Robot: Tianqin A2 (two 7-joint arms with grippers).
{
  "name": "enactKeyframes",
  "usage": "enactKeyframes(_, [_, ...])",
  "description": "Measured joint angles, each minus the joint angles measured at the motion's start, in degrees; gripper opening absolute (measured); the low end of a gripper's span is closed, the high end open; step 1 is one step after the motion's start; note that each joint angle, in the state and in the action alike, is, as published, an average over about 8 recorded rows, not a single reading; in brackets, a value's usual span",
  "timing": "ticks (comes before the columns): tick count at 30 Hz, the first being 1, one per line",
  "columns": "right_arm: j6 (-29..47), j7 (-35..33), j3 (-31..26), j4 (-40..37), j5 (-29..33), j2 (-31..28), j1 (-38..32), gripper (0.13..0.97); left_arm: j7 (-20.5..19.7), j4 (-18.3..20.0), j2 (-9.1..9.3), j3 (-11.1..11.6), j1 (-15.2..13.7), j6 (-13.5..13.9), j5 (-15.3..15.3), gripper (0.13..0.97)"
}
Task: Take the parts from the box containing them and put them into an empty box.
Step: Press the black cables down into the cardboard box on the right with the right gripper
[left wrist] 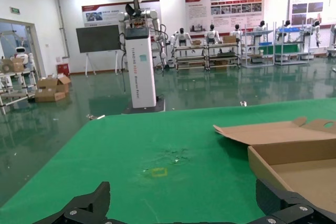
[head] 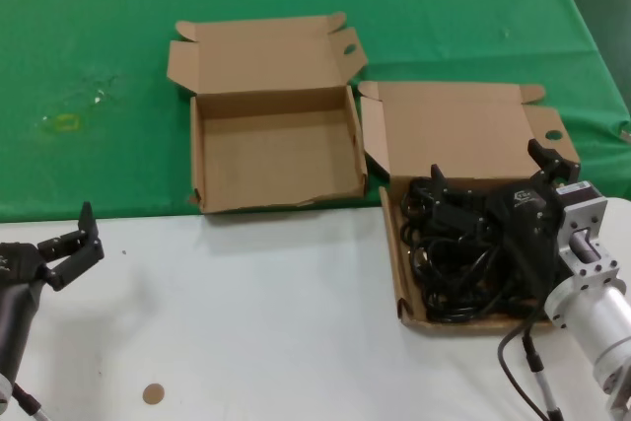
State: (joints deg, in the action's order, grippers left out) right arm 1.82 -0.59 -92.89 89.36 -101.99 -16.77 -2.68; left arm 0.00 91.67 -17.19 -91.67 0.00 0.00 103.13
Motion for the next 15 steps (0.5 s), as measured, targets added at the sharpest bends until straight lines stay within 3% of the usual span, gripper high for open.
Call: enactKeyframes(15, [0.0,0.0,0.0,0.0,0.0,0.0,0.0,0.966,0.0,0.0,0.0,0.0,0.0,0.0,0.0,0.966])
